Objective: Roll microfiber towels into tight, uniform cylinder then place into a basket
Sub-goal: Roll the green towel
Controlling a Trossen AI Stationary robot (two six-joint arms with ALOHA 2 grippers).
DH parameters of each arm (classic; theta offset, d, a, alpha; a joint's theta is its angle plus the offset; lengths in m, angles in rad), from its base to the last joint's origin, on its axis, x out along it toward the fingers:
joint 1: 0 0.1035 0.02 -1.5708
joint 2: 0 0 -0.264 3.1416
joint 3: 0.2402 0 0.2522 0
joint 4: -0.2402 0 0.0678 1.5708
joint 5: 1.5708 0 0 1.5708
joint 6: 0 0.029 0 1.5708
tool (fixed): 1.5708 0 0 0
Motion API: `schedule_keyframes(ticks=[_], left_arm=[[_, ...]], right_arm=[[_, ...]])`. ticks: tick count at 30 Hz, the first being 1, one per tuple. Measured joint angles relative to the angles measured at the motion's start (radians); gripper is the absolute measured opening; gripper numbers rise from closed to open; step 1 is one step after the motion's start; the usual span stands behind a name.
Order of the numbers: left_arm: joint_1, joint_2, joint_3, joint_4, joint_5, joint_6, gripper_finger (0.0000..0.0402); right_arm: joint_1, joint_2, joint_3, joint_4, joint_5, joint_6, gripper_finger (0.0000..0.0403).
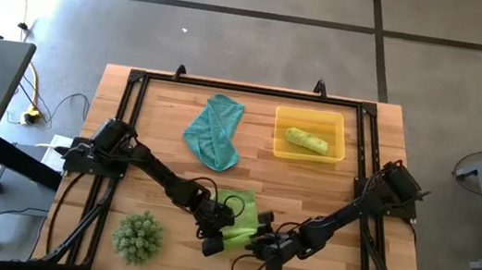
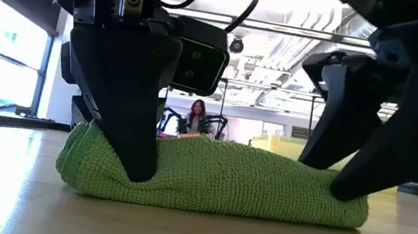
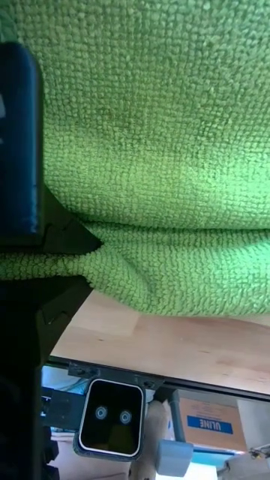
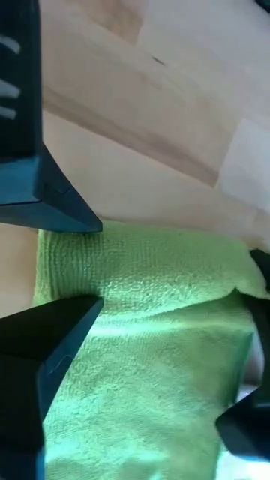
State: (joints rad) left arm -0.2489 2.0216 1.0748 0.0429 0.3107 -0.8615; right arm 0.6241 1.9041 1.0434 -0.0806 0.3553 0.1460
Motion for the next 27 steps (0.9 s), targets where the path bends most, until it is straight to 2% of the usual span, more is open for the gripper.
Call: schedule_keyframes(ticks=[8, 12, 15, 20, 24, 27], left_arm=[[0.001, 0.001, 0.0, 0.016, 0.008, -0.009, 0.0021], [0.001, 0.002, 0.0, 0.017, 0.021, -0.018, 0.0033], [0.009, 0.003, 0.009, 0.007, 0.076, -0.001, 0.0052], [0.006, -0.009, 0.032, -0.003, 0.155, 0.046, 0.0082], [-0.015, -0.065, 0.037, -0.074, 0.159, 0.124, 0.0096], [-0.027, -0.114, 0.03, -0.231, 0.093, 0.17, 0.0099]], right_arm=[[-0.023, 0.044, 0.004, 0.002, -0.074, 0.112, 0.0187], [-0.025, 0.05, 0.005, -0.001, -0.09, 0.181, 0.0186], [-0.024, 0.051, 0.005, -0.012, -0.091, 0.232, 0.0161], [-0.025, 0.059, 0.006, -0.062, -0.106, 0.326, 0.0096], [-0.018, 0.069, 0.007, -0.071, -0.108, 0.369, 0.0048], [-0.012, 0.074, 0.007, -0.069, -0.101, 0.377, 0.0028]])
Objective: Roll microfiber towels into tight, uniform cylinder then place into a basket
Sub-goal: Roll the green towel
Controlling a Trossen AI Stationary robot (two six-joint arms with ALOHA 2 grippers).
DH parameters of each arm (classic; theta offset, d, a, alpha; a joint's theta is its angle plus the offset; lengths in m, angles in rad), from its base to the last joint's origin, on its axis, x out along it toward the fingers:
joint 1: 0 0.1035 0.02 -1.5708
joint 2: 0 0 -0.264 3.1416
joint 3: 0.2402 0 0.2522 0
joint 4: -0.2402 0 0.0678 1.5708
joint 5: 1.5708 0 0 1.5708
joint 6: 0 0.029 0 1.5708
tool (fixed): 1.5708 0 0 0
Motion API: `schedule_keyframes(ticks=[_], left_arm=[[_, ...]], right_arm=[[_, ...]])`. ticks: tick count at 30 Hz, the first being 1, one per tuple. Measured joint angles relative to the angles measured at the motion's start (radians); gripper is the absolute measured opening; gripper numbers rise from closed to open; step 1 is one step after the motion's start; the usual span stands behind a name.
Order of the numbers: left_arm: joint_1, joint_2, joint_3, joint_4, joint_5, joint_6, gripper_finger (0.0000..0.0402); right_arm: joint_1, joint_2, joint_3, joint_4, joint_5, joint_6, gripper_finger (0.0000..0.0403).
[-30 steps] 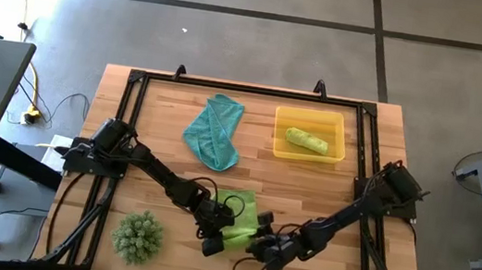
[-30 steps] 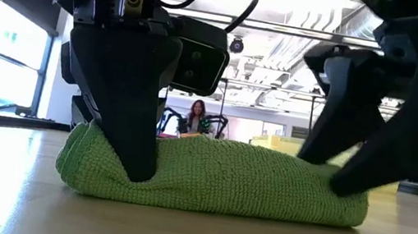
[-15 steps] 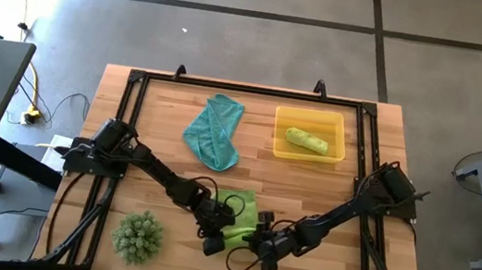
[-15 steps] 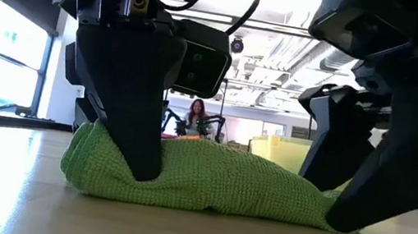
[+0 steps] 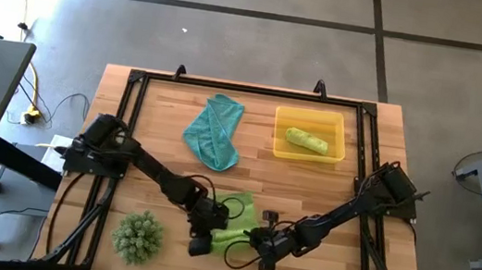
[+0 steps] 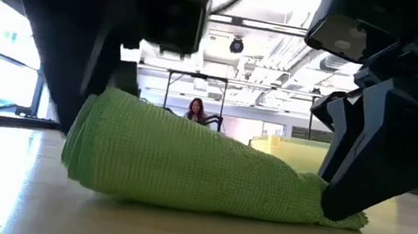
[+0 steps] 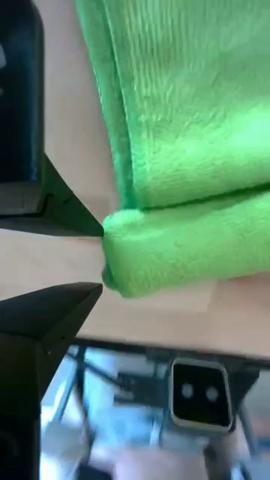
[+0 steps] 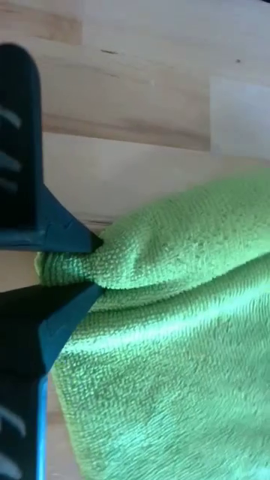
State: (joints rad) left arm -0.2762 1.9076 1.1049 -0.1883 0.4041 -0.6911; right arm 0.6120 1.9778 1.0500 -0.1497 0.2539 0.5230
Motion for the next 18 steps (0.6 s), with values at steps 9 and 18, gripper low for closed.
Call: schedule_keyframes(ticks=[9, 18], left_arm=[[-0.12, -0.127, 0.003, -0.146, -0.408, 0.163, 0.0099], [-0.254, -0.06, 0.005, 0.082, -0.659, 0.379, 0.0105]], right_arm=[[-0.012, -0.016, -0.005, 0.032, -0.145, 0.039, 0.0024], [-0.074, -0.017, -0.007, 0.06, -0.307, 0.107, 0.0024]])
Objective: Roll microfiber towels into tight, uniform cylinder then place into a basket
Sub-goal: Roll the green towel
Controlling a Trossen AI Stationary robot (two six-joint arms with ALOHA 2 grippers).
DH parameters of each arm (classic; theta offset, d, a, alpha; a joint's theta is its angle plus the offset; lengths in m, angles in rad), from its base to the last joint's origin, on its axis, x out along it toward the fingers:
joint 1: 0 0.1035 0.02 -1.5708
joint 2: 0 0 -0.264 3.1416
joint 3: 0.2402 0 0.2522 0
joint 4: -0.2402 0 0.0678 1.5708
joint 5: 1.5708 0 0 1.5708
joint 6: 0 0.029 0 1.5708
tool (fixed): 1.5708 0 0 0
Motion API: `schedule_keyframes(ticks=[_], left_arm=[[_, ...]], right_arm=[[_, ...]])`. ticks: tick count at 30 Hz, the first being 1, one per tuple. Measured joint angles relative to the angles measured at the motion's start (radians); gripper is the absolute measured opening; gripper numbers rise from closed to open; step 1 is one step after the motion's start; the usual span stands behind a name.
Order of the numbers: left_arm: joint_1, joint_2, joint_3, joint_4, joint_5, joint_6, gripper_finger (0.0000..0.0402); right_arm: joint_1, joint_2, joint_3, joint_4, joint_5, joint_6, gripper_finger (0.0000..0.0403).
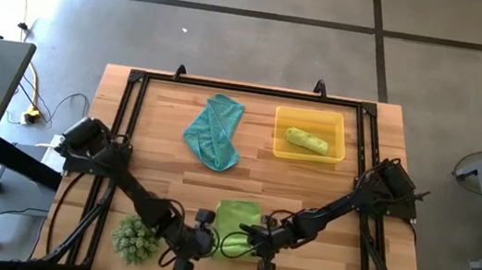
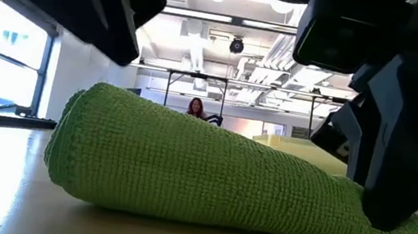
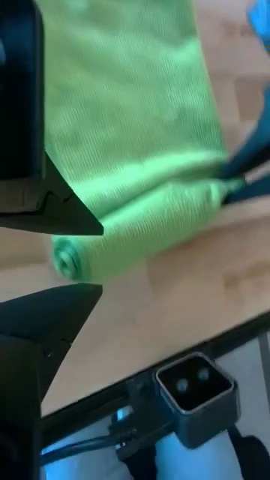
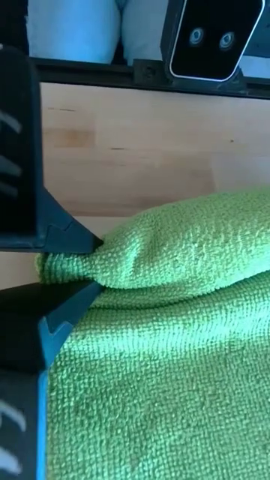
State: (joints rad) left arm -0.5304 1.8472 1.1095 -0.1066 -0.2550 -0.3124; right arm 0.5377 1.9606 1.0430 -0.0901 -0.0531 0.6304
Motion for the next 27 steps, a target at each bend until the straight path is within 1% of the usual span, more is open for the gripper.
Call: schedule_keyframes(ticks=[4, 9, 12, 18, 20, 23, 25, 27], left_arm=[[-0.01, 0.053, 0.0, 0.054, 0.019, 0.015, 0.0124], [-0.01, 0.083, 0.0, 0.056, -0.06, 0.086, 0.0161], [-0.006, 0.094, 0.0, 0.056, -0.058, 0.126, 0.0178], [0.0, 0.14, 0.0, 0.074, -0.055, 0.157, 0.0192], [-0.008, 0.14, 0.0, 0.072, -0.083, 0.201, 0.0193], [-0.028, 0.123, 0.0, 0.061, -0.166, 0.261, 0.0193], [-0.04, 0.102, 0.011, 0.061, -0.22, 0.273, 0.0193], [-0.052, 0.081, 0.026, 0.044, -0.236, 0.273, 0.0193]], right_arm=[[-0.013, 0.001, -0.001, 0.01, -0.015, 0.002, 0.0028], [-0.015, 0.002, -0.001, 0.031, -0.015, 0.002, 0.0029], [-0.015, 0.002, -0.001, 0.047, -0.015, 0.002, 0.003], [-0.016, 0.002, -0.001, 0.05, -0.014, 0.002, 0.003], [-0.016, 0.002, -0.001, 0.052, -0.011, 0.002, 0.0031], [-0.016, 0.002, -0.001, 0.053, -0.011, 0.002, 0.0031], [-0.016, 0.002, -0.001, 0.052, -0.011, 0.002, 0.0031], [-0.017, 0.002, -0.001, 0.052, -0.012, 0.002, 0.0031]])
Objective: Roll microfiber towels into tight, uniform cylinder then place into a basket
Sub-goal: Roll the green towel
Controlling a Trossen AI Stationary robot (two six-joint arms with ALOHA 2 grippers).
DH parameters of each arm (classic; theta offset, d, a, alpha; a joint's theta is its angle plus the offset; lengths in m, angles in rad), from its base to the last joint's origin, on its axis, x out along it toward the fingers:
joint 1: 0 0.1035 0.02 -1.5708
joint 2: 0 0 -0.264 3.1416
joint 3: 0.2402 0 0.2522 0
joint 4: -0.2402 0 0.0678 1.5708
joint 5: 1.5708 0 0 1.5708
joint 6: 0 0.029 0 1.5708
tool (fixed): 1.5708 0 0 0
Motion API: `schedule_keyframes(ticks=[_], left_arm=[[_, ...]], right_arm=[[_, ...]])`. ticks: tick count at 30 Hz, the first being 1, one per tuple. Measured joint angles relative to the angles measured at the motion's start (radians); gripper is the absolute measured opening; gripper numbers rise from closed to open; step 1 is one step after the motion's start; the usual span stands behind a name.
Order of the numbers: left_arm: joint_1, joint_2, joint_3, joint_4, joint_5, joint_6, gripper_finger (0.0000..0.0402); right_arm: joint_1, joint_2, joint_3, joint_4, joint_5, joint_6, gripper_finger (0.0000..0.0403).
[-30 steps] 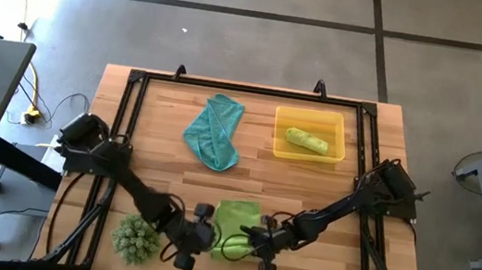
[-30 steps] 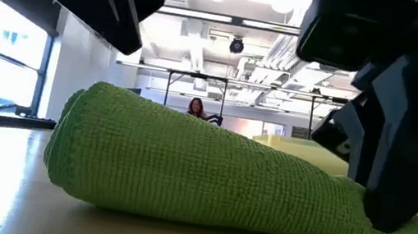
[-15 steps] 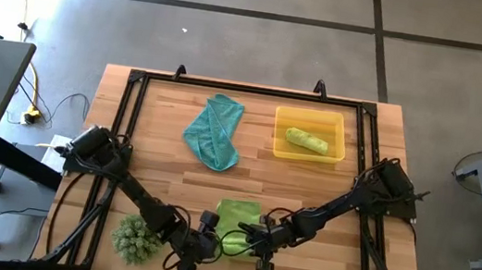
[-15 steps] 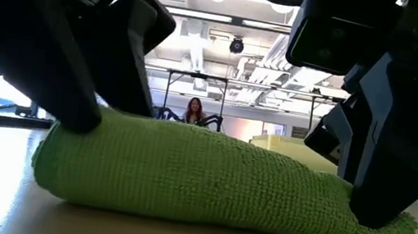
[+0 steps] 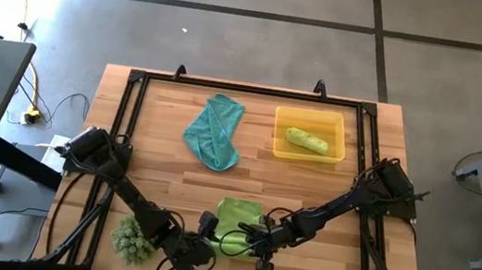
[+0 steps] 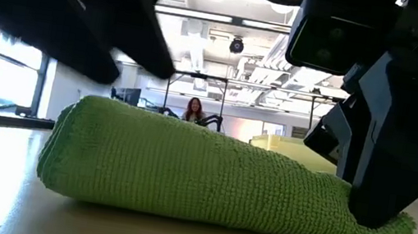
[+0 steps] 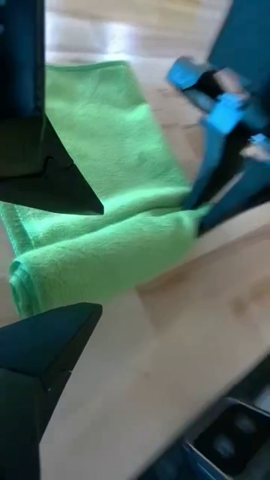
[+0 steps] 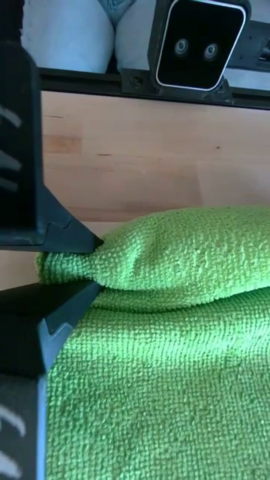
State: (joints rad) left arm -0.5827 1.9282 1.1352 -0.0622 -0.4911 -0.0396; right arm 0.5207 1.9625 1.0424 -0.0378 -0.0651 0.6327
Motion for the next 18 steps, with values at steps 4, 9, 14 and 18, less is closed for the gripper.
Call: schedule_keyframes(ticks=[4, 9, 14, 18], left_arm=[[-0.014, 0.0, 0.024, -0.002, 0.002, -0.019, 0.0193], [0.0, 0.03, 0.013, 0.001, 0.12, -0.142, 0.0192], [0.029, 0.063, 0.005, 0.005, 0.191, -0.186, 0.0191], [0.046, 0.082, 0.005, 0.0, 0.169, -0.175, 0.0191]], right_arm=[[-0.004, 0.0, 0.0, 0.001, -0.006, -0.001, 0.0031], [-0.011, 0.0, 0.001, 0.007, -0.01, -0.002, 0.0031], [-0.012, 0.0, 0.001, 0.014, -0.006, -0.003, 0.0031], [-0.01, 0.0, 0.001, 0.018, -0.004, -0.002, 0.0031]])
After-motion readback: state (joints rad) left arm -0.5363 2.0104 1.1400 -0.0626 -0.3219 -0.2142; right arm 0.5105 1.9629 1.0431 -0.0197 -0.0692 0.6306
